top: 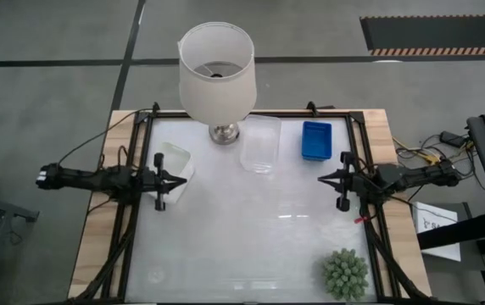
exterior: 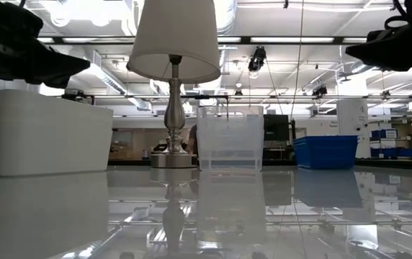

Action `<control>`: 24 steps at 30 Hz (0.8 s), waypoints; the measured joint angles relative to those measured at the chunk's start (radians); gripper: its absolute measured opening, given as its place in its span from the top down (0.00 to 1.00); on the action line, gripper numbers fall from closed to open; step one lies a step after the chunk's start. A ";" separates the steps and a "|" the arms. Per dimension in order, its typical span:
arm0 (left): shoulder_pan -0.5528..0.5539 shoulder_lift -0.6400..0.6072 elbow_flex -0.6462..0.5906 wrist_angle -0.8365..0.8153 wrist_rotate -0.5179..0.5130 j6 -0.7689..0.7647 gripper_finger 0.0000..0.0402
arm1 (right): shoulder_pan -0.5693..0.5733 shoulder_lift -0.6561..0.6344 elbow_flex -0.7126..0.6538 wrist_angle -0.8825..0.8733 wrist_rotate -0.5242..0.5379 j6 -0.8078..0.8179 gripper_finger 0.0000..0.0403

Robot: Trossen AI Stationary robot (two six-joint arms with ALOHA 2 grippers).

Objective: Stack baskets by color
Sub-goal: Return to Home Position

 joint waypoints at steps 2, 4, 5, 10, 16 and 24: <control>0.000 0.011 0.000 0.000 -0.001 0.000 1.00 | 0.000 0.003 -0.001 0.000 0.055 0.000 0.98; 0.000 0.024 0.000 0.000 -0.001 0.000 1.00 | 0.000 0.008 -0.001 0.001 0.106 0.002 0.98; 0.000 0.029 -0.001 0.000 -0.001 0.000 1.00 | 0.000 0.010 -0.001 0.000 0.129 0.004 0.98; 0.000 0.058 -0.001 0.000 -0.002 -0.002 1.00 | 0.000 0.021 -0.002 0.000 0.132 0.116 0.98; 0.000 0.086 -0.002 0.000 -0.002 -0.002 1.00 | 0.000 0.021 -0.004 0.000 0.132 0.325 0.98; 0.000 0.120 -0.002 0.000 -0.003 -0.002 1.00 | 0.000 0.020 -0.004 0.000 0.132 0.415 0.98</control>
